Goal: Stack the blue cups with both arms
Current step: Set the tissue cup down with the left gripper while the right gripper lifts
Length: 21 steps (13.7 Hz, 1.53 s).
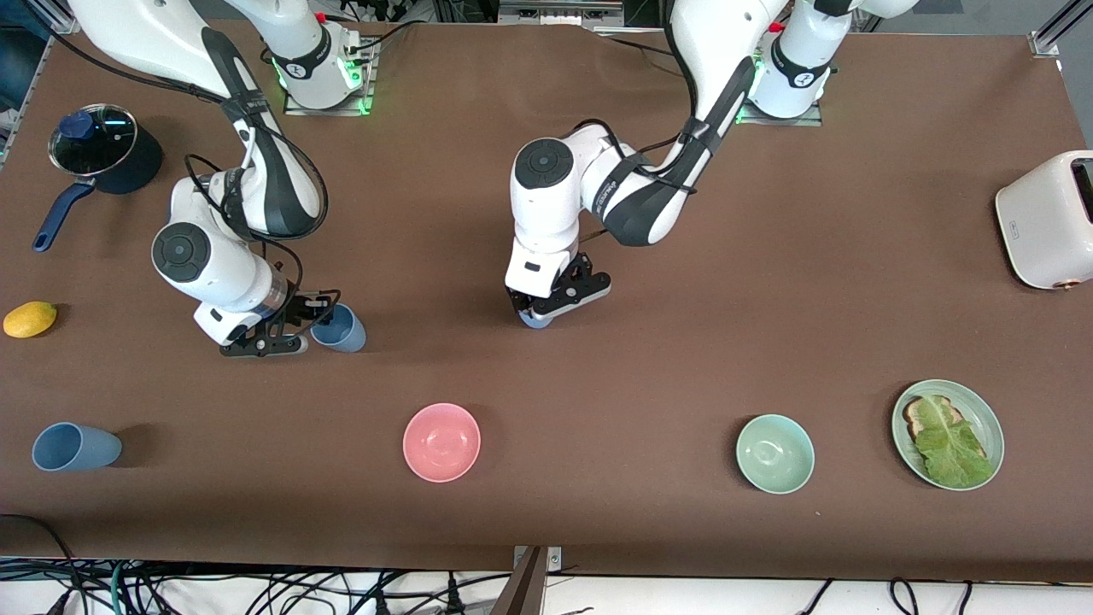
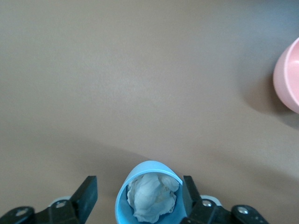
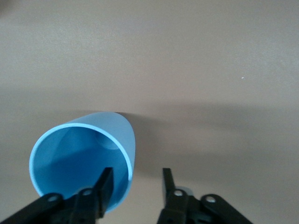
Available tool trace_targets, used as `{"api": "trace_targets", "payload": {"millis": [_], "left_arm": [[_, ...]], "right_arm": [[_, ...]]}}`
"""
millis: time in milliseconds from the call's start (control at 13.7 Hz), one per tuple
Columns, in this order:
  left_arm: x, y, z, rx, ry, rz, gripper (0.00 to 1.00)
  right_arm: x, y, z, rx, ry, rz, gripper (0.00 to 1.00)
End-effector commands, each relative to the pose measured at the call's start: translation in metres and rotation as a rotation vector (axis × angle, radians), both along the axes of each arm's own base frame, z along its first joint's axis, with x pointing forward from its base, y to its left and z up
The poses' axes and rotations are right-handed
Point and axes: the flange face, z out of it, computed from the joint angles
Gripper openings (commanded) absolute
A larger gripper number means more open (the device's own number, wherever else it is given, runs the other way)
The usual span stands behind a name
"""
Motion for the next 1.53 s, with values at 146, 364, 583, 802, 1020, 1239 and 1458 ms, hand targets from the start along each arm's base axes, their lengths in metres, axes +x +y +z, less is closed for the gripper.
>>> {"api": "trace_targets", "payload": {"millis": [146,364,583,802,1020,1239,1458], "left_arm": [[-0.006,0.011,0.053,0.058,0.037,-0.023,1.00],[0.002,0.022,0.084,0.102,0.076,-0.042,1.00],[0.008,0.035,0.126,0.082,0.122,-0.096,1.00],[0.007,0.048,0.162,0.099,0.138,-0.154,1.00],[0.019,0.086,0.196,0.107,0.144,-0.244,1.00],[0.027,0.118,0.224,0.106,0.124,-0.272,1.00],[0.034,0.158,0.250,0.113,0.117,-0.262,1.00]], "right_arm": [[0.002,0.004,-0.001,0.016,-0.003,-0.022,0.11],[0.003,0.005,0.001,0.017,-0.006,-0.019,0.00],[0.015,0.007,0.022,0.019,-0.010,-0.007,0.00],[0.036,0.014,0.068,0.017,0.005,0.000,0.00],[0.052,0.020,0.106,0.016,0.025,0.007,0.00],[0.057,0.036,0.129,0.022,0.010,0.026,0.00],[0.056,0.069,0.151,0.041,0.021,-0.019,0.00]]}}
